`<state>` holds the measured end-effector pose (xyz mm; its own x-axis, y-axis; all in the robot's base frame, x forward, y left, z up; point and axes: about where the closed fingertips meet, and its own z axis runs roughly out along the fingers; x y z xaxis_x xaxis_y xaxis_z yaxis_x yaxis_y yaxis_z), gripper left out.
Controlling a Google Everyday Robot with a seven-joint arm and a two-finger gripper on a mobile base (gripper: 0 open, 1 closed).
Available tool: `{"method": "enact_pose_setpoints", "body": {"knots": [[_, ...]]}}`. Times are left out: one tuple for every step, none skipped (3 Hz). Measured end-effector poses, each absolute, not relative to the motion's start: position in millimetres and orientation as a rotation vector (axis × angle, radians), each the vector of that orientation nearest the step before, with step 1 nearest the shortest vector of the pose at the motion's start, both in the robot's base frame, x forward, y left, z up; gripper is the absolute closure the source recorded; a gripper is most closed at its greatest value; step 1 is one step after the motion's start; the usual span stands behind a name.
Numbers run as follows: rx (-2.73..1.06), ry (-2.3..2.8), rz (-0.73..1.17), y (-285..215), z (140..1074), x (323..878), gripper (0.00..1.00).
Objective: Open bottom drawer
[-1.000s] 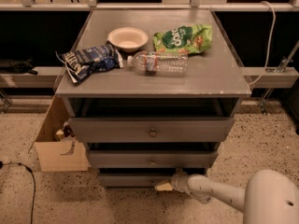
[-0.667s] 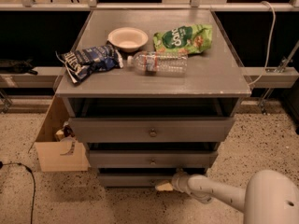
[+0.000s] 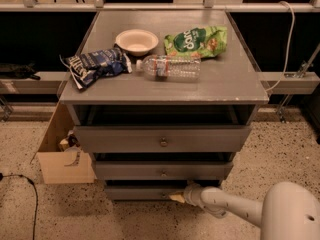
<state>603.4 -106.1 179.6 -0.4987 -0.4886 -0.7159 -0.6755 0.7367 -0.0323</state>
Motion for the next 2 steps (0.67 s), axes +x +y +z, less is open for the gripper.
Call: {"method": "enact_pose_setpoints", "body": {"knots": [[-0.873,2.199,0.326,-106.1,179.6,603.4,0.56],[-0.897,2.191,0.31,-105.4,181.4,600.5,0.79]]}}
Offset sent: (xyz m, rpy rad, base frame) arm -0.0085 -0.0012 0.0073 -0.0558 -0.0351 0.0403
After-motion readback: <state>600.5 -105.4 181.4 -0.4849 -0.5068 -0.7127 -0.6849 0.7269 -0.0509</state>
